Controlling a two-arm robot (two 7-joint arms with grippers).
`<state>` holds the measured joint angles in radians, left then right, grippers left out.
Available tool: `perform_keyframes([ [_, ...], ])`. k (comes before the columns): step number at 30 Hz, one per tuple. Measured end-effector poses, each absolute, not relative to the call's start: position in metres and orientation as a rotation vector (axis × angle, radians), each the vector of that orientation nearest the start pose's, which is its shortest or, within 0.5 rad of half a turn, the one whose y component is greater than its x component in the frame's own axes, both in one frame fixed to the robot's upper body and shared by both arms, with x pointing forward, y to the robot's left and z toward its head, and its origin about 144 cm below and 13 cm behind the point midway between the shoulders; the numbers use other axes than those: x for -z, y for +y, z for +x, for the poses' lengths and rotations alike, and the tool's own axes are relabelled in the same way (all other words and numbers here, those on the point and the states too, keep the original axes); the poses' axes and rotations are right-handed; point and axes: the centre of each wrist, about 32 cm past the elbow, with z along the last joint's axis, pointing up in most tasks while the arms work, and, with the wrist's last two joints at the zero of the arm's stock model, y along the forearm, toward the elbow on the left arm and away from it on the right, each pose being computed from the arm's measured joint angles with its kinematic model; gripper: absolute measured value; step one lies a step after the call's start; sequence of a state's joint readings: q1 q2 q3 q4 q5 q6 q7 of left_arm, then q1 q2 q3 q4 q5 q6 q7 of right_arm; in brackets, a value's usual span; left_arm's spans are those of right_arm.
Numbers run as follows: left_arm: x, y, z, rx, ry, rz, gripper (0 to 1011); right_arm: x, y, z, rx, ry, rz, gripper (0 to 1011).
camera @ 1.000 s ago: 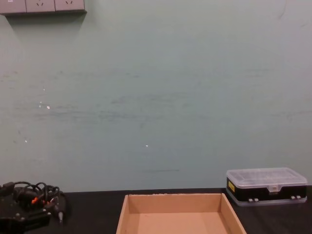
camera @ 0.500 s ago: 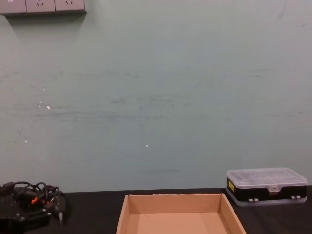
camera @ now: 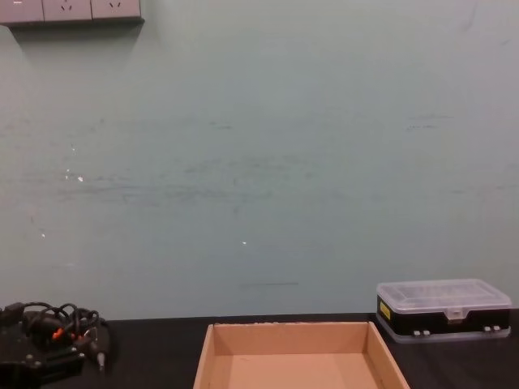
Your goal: Use one hand to pick up the angle iron from the table and place it into the box.
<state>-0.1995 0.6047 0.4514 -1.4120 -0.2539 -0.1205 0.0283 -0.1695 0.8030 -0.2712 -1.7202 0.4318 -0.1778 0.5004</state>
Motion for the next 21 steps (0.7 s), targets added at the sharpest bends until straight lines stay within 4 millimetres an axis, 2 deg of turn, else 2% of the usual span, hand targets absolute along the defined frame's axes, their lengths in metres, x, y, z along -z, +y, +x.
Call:
perform_keyframes([
  [21,-1.1398,0.3097,0.4886,-1.248,-0.285,0.304,1000,-1.1551,-0.3449,0.3983,0.593,-0.066,-0.327,1003],
])
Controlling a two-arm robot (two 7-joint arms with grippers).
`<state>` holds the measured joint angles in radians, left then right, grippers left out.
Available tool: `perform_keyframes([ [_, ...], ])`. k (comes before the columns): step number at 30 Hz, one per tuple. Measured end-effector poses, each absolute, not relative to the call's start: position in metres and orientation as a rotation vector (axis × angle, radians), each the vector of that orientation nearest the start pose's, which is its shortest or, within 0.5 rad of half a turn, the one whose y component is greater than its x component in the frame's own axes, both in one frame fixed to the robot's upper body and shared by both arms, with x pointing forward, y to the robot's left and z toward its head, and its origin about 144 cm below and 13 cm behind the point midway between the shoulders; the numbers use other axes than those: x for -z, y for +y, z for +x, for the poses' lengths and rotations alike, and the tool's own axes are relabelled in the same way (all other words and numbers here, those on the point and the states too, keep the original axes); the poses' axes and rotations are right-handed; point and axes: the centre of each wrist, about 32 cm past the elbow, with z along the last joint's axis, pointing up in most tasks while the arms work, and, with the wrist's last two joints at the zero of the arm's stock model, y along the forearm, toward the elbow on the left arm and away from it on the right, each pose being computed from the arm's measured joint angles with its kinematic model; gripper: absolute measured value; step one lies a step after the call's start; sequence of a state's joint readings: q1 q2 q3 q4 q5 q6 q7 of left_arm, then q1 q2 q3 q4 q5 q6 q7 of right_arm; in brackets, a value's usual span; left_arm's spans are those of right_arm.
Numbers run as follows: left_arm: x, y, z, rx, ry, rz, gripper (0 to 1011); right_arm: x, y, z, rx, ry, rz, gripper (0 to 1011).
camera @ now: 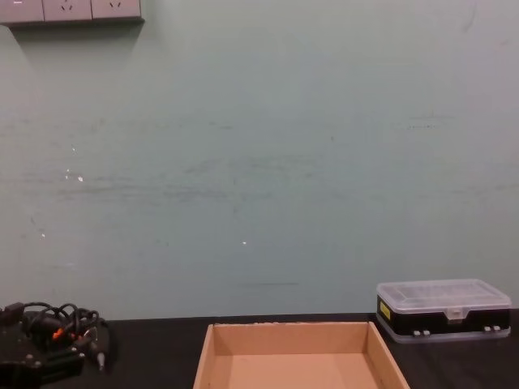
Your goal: Use one hand to pick up the angle iron from the table and place it into the box.
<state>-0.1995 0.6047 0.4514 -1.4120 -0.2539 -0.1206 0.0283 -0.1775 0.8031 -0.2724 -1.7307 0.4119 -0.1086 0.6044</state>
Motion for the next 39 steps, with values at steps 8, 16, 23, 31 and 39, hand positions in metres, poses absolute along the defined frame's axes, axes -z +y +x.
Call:
perform_keyframes([
  [8,-1.140,0.310,0.489,-1.248,-0.285,0.304,1000,-1.155,-0.346,0.400,0.574,-0.047,-0.357,1003],
  [16,-1.140,0.310,0.489,-1.248,-0.285,0.304,1000,-1.154,-0.346,0.402,0.562,-0.025,-0.380,1003],
  [23,-1.140,0.310,0.489,-1.248,-0.285,0.304,1000,-1.152,-0.346,0.406,0.548,-0.005,-0.399,1003],
  [31,-1.140,0.310,0.489,-1.248,-0.285,0.304,1000,-1.151,-0.343,0.411,0.530,0.008,-0.412,1003],
  [39,-1.140,0.310,0.489,-1.248,-0.285,0.304,1000,-1.148,-0.340,0.416,0.513,0.023,-0.420,1003],
])
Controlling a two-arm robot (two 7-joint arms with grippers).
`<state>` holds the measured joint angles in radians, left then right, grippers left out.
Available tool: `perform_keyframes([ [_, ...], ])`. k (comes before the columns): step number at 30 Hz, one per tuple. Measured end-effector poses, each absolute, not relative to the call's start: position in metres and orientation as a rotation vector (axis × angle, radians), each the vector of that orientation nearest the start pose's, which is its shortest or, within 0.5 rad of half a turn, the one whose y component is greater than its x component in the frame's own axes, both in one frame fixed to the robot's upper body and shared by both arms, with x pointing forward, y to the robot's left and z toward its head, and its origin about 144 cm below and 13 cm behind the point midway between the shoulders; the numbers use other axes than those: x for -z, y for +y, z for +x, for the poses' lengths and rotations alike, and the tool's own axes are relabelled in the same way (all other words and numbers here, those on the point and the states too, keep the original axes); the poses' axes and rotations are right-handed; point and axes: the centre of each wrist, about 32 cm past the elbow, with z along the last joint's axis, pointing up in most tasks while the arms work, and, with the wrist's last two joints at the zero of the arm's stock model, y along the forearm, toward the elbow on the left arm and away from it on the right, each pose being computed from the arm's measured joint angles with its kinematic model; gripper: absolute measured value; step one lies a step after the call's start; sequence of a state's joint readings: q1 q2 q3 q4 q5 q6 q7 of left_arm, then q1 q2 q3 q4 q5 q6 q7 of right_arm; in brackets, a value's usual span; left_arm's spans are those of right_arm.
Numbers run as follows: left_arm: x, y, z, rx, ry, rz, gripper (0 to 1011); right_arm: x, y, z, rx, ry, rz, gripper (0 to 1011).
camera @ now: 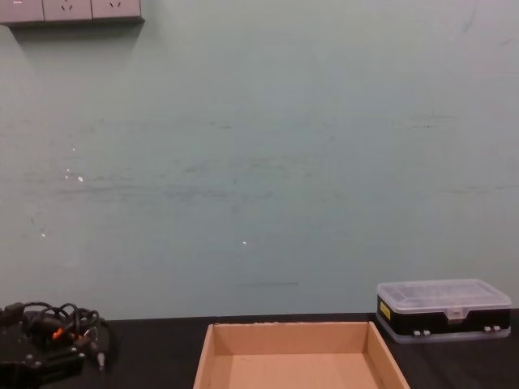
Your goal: Use one hand to pick up the angle iron from the table and place it into the box.
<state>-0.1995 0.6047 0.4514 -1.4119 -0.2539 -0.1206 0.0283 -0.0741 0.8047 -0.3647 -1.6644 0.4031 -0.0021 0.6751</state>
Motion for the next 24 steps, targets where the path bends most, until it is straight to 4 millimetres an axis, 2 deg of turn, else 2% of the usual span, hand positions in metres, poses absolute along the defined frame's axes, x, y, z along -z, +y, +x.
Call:
perform_keyframes([
  [24,-1.1398,0.3097,0.4886,-1.248,-0.285,0.304,1000,-1.1471,-0.3370,0.4211,0.501,0.035,-0.431,1003],
])
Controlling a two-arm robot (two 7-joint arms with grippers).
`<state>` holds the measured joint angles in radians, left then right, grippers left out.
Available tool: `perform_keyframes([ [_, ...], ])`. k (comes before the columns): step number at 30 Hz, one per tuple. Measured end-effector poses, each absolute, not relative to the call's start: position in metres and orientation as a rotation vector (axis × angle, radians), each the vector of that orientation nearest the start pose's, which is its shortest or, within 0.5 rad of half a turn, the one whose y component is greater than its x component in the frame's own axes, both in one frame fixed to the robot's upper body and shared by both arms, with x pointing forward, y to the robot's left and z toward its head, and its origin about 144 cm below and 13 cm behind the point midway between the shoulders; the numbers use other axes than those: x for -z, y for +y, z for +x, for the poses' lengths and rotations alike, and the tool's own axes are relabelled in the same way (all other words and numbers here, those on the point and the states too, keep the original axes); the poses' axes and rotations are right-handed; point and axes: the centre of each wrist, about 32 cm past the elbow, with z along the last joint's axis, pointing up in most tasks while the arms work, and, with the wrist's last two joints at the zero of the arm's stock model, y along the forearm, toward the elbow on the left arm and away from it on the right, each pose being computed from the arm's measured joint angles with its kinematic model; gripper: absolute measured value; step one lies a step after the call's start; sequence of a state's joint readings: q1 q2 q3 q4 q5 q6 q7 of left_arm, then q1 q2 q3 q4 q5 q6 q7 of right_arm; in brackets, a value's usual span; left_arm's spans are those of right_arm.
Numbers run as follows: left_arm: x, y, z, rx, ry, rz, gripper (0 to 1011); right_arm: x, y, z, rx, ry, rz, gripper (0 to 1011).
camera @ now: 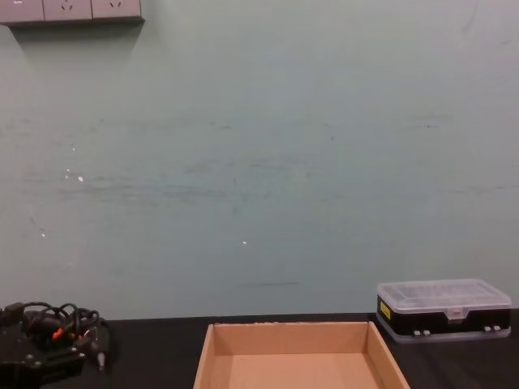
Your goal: Use one hand to pick up the angle iron from the table and place it into the box.
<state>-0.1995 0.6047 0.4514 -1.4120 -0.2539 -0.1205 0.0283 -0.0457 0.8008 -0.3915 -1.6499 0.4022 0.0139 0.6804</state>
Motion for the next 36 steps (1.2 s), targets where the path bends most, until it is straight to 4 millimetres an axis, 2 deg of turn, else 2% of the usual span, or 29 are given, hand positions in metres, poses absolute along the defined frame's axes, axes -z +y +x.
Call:
perform_keyframes([
  [6,-1.1398,0.3097,0.4886,-1.248,-0.285,0.304,1000,-1.1472,-0.3371,0.4211,0.501,0.034,-0.430,965],
  [10,-1.1398,0.3096,0.4886,-1.248,-0.285,0.304,1000,-1.1473,-0.3371,0.4210,0.502,0.033,-0.429,840],
  [12,-1.1398,0.3097,0.4886,-1.248,-0.285,0.304,1000,-1.1474,-0.3371,0.4210,0.502,0.032,-0.429,812],
  [13,-1.1398,0.3097,0.4886,-1.248,-0.285,0.304,1000,-1.1474,-0.3371,0.4210,0.502,0.032,-0.429,756],
  [15,-1.1398,0.3097,0.4886,-1.248,-0.285,0.304,1000,-1.1474,-0.3371,0.4210,0.502,0.032,-0.429,737],
  [36,-1.1398,0.3097,0.4886,-1.248,-0.285,0.304,1000,-1.1482,-0.3386,0.4218,0.502,0.020,-0.400,735],
])
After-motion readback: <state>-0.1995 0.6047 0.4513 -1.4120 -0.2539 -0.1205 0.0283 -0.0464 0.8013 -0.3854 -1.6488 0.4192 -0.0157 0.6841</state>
